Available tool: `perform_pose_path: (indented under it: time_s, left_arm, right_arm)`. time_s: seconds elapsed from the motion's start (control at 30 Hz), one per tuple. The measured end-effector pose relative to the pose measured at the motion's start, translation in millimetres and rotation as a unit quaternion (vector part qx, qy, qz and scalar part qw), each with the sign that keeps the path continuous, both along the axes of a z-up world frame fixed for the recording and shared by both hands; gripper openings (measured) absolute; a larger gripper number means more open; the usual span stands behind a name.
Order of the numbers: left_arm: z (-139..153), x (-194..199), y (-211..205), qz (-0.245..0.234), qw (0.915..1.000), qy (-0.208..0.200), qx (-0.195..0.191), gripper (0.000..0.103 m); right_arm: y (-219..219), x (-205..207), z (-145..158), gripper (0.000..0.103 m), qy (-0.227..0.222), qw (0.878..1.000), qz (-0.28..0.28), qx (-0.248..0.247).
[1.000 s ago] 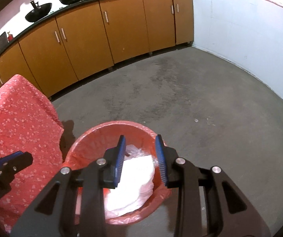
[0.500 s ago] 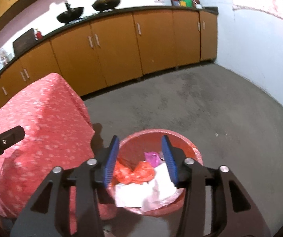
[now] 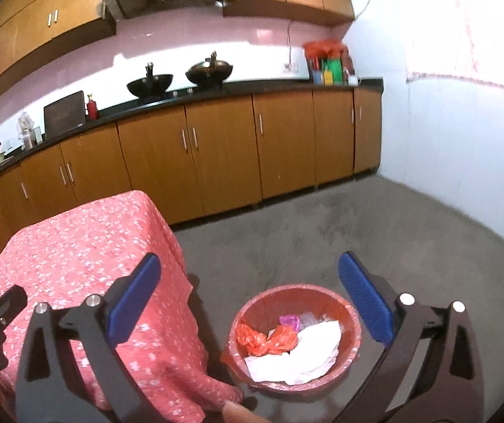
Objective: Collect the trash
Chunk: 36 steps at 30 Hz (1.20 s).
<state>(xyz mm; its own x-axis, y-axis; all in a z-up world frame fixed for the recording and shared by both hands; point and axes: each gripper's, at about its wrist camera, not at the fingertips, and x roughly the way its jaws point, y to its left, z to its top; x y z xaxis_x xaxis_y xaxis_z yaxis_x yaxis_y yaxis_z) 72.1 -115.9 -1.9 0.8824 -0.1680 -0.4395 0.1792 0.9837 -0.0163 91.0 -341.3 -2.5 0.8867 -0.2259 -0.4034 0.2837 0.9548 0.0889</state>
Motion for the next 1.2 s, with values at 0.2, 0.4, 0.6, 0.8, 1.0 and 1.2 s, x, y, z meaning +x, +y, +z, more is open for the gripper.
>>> perform_pose_path:
  time_s: [0.2, 0.4, 0.6, 0.8, 1.0, 1.2]
  left_arm:
    - [14.2, -24.6, 30.7, 0.019, 0.9994, -0.020, -0.022, 0.101]
    - [14.2, -48.2, 50.0, 0.039, 0.9988, -0.027, -0.016, 0.101]
    - [12.0, -66.3, 60.4, 0.048, 0.9980, -0.042, -0.001, 0.101]
    - [8.4, -80.0, 71.2, 0.048, 0.9978, -0.046, -0.007, 0.101]
    - [5.8, -84.4, 80.3, 0.050, 0.9977, -0.045, -0.012, 0.101]
    - [4.8, -88.1, 83.3, 0.051, 0.9976, -0.043, -0.015, 0.101]
  right_arm:
    - [34.9, -34.8, 24.7, 0.099, -0.013, 0.999, -0.009, -0.037]
    - [69.9, -71.5, 29.0, 0.099, -0.035, 0.996, -0.010, -0.076]
    - [87.6, -91.3, 23.6, 0.099, -0.032, 0.996, 0.003, -0.079]
    - [100.1, -104.5, 24.9, 0.099, -0.037, 0.995, 0.007, -0.089]
    - [104.8, -108.0, 24.7, 0.099, -0.033, 0.996, 0.009, -0.085]
    - [105.7, -110.3, 24.3, 0.099, -0.035, 0.996, 0.009, -0.082]
